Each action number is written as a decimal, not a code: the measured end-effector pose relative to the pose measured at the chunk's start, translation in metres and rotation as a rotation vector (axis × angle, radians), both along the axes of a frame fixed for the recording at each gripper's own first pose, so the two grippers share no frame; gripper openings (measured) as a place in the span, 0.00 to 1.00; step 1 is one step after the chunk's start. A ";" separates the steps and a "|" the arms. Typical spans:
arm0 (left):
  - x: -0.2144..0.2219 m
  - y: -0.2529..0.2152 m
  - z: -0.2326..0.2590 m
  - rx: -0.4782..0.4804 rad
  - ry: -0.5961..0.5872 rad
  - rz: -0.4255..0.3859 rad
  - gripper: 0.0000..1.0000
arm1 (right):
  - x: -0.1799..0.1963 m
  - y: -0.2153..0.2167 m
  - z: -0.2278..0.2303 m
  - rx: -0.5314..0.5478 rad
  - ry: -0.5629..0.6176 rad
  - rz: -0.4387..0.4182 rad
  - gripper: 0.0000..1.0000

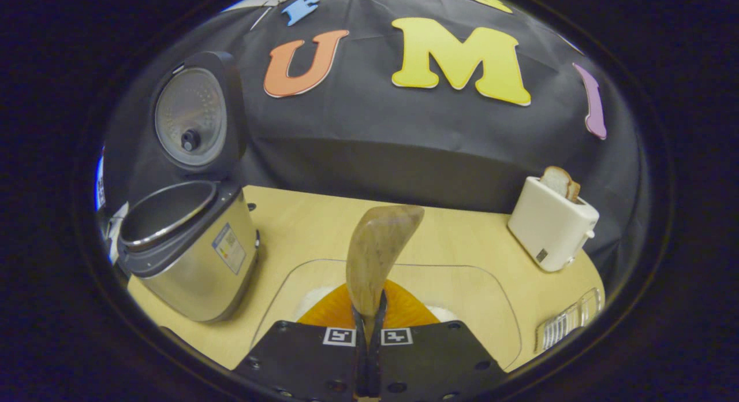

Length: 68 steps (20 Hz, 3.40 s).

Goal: Close the left gripper, press the button to open the rice cooker; take a wooden spoon from the chopstick holder with the right hand, scoop a spoonful of rice and pour it into the rice cooker, then put the wooden spoon back into the chopstick holder.

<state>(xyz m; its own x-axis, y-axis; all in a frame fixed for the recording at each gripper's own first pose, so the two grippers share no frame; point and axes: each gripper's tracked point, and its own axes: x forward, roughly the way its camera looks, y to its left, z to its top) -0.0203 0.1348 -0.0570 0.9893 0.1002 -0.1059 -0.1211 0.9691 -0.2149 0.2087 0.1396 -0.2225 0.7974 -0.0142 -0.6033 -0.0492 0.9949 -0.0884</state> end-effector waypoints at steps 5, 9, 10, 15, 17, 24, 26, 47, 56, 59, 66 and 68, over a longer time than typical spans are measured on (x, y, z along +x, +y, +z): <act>-0.002 0.007 -0.001 -0.004 0.007 0.013 0.98 | -0.002 0.006 0.001 0.203 0.045 -0.049 0.01; -0.003 0.007 0.000 0.004 0.010 0.014 0.98 | 0.000 0.008 0.003 0.357 0.083 -0.084 0.01; -0.004 0.007 0.002 0.005 0.007 0.016 0.98 | 0.002 0.008 0.004 0.400 0.085 -0.093 0.01; -0.006 0.005 0.005 -0.005 -0.003 0.009 0.98 | 0.008 0.007 0.011 0.612 0.107 -0.148 0.01; -0.007 0.005 0.005 0.000 -0.002 0.010 0.98 | 0.010 0.004 0.017 0.665 0.096 -0.156 0.01; -0.005 -0.001 0.004 0.014 0.002 0.008 0.98 | 0.013 -0.039 0.046 0.842 0.041 -0.230 0.01; -0.006 -0.001 0.002 0.031 0.013 0.019 0.98 | 0.011 -0.051 0.058 0.891 0.017 -0.240 0.01; -0.003 0.011 -0.008 0.091 0.043 0.042 0.98 | 0.060 0.070 0.188 1.163 0.041 -0.142 0.00; -0.003 0.008 -0.012 0.094 0.051 0.006 0.99 | 0.088 0.174 0.178 0.949 0.052 -0.044 0.01; -0.001 0.000 -0.020 0.091 0.074 -0.029 0.98 | 0.094 0.195 0.171 0.860 0.041 -0.009 0.01; -0.001 -0.018 -0.013 0.087 0.063 -0.071 0.99 | 0.096 0.227 0.179 0.627 -0.082 0.080 0.00; -0.002 -0.021 -0.011 0.089 0.060 -0.077 0.98 | 0.098 0.232 0.177 0.590 -0.095 0.089 0.01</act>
